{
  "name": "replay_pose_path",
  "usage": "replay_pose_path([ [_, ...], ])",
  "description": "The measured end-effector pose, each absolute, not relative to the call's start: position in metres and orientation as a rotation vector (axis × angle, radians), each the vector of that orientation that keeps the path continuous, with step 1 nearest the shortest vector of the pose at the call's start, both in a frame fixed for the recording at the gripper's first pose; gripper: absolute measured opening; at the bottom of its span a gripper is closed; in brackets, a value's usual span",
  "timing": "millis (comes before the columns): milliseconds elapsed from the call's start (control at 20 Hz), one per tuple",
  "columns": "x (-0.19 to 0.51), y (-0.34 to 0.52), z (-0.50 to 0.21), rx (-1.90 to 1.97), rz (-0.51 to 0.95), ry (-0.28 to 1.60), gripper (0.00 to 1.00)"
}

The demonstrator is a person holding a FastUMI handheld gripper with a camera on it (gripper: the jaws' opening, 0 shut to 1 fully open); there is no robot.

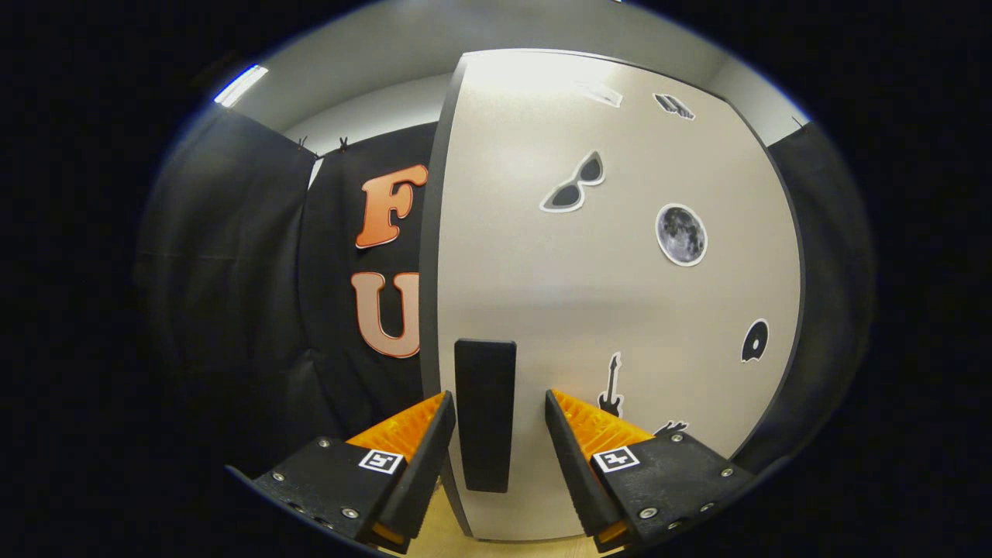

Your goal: Open the shoe cabinet door, grab the shoes and put them into the shoe cabinet, then close the shoe cabinet door.

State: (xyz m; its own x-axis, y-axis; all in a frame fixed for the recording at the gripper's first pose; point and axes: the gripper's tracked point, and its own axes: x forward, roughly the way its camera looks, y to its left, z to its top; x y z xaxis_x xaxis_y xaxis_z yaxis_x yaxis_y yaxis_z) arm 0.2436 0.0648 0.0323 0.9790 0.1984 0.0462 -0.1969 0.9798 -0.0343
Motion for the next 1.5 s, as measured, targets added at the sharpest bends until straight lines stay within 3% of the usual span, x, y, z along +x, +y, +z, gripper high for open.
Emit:
replay_pose_path([
  [450,0.152,0.047,0.043,-0.031,0.196,-0.057,0.75],
  [950,0.031,-0.032,0.046,-0.029,0.04,-0.067,0.8],
  [1500,-0.032,-0.059,0.036,-0.003,-0.004,-0.045,0.85],
])
